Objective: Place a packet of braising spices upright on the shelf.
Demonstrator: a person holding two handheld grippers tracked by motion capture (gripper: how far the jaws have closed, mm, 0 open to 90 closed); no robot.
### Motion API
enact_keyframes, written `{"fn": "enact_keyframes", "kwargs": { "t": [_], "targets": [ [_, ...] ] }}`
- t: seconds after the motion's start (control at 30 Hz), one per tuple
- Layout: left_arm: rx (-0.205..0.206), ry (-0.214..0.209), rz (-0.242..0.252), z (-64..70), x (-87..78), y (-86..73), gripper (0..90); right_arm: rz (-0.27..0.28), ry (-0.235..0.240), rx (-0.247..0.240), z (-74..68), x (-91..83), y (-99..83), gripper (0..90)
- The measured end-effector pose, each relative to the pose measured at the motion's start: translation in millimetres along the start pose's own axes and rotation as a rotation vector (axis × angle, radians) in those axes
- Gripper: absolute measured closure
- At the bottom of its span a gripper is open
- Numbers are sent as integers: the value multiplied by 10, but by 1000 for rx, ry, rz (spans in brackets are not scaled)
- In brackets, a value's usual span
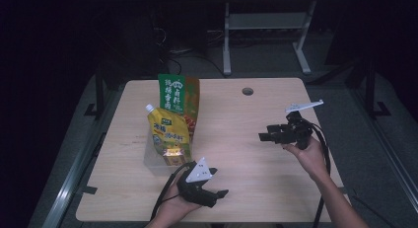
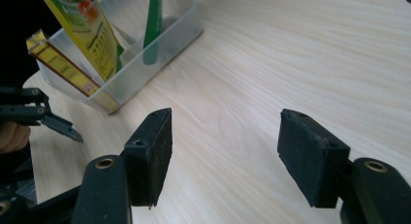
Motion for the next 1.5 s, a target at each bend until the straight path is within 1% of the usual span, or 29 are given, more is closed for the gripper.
{"fn": "enact_keyframes", "kwargs": {
  "t": [0.1, 0.17, 0.23, 0.57, 0.63, 0.73, 0.77, 0.8, 0.87, 0.9, 0.93, 1.03, 1.07, 1.1, 1.13, 1.2, 1.37, 1.5],
  "targets": [
    [0, 1, 1, -5, -1, -4, 250, -1, 2, 15, 10, -33, -79, 361],
    [-8, 1, 2, -3, -1, -5, 249, -2, 4, 15, 14, -39, -96, 362],
    [-4, 2, -2, -10, -7, -6, 249, -3, -2, 18, 13, -66, -160, 362],
    [-9, 6, 7, -22, -12, -14, 249, 1, -9, 33, 16, -158, -337, 360],
    [-7, 8, 7, -24, -13, -16, 250, 3, -10, 35, 14, -187, -415, 360],
    [-7, 9, 6, -25, -12, -19, 249, 0, -9, 43, 7, -199, -468, 360],
    [-6, 9, 4, -25, -11, -23, 249, -4, -13, 50, 3, -210, -523, 358],
    [-6, 9, 4, -25, -11, -23, 249, -4, -13, 50, 3, -210, -523, 358],
    [0, 12, 3, -30, -9, -26, 249, 2, -7, 54, 10, -227, -585, 358],
    [-15, 10, 4, -21, -7, -30, 249, 4, -8, 60, 11, -241, -631, 358],
    [-15, 10, 4, -21, -7, -30, 249, 4, -8, 60, 11, -241, -631, 358],
    [-4, 13, -4, -20, -6, -37, 249, 6, -7, 64, 2, -270, -735, 354],
    [-4, 13, -4, -20, -6, -37, 249, 6, -7, 64, 2, -270, -735, 354],
    [1, 16, -6, -17, -2, -40, 249, 6, -8, 67, -12, -285, -790, 355],
    [1, 16, -6, -17, -2, -40, 249, 6, -8, 67, -12, -285, -790, 355],
    [1, 17, -5, -11, 0, -43, 249, 10, -7, 75, -33, -307, -856, 354],
    [-1, 23, 0, -12, -4, -53, 250, 8, -6, 59, -96, -337, -978, 345],
    [-5, 21, 1, -11, 1, -65, 249, 6, -11, 58, -170, -355, -1069, 332]
  ]
}}
Point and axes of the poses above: each handheld gripper's, and its own axes: x roughly forward along the jaws, y roughly out of its top, z roughly to its right, the point moved 2 cm from there along x, roughly forward along the jaws, and after that the axes turned 9 degrees about y, right-handed, at the moved point
